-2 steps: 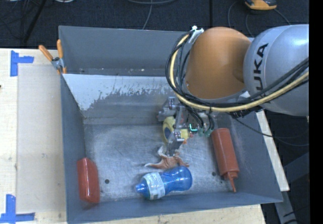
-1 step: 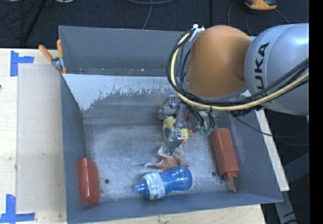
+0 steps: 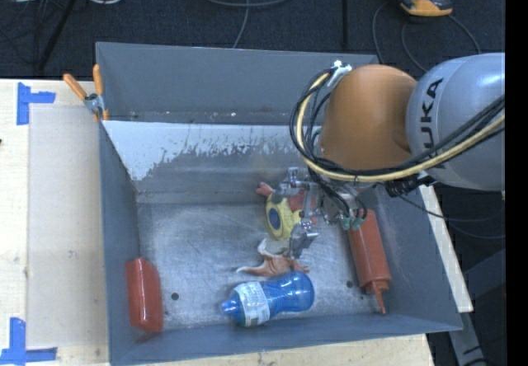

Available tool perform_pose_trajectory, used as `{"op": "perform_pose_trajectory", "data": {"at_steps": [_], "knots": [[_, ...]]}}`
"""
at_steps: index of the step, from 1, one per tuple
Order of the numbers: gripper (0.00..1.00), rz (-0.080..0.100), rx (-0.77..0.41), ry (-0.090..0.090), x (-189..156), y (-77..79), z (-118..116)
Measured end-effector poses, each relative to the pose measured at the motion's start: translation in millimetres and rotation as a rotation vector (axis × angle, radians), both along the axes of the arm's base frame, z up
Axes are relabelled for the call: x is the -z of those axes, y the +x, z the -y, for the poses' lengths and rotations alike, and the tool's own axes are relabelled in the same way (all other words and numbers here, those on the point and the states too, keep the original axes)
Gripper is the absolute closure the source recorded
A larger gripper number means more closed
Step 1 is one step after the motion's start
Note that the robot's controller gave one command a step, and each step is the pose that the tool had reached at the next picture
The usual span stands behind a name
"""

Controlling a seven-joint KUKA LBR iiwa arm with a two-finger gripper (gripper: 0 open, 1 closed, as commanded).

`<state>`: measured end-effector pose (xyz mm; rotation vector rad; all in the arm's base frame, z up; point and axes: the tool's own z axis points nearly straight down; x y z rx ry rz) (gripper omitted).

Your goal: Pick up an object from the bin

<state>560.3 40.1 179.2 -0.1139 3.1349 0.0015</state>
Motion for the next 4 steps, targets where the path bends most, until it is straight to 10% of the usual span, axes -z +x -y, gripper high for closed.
{"op": "perform_pose_trajectory", "data": {"at_steps": [1,2,3,4], "knots": [[0.00,-0.008,0.160,0.000,20,-8.1,51],[0.00,-0.003,-0.150,-0.001,27,31.1,66],[0.00,0.002,-0.046,0.001,92,48.8,77],[1.00,0.027,-0.149,0.002,100,59.5,82]]}}
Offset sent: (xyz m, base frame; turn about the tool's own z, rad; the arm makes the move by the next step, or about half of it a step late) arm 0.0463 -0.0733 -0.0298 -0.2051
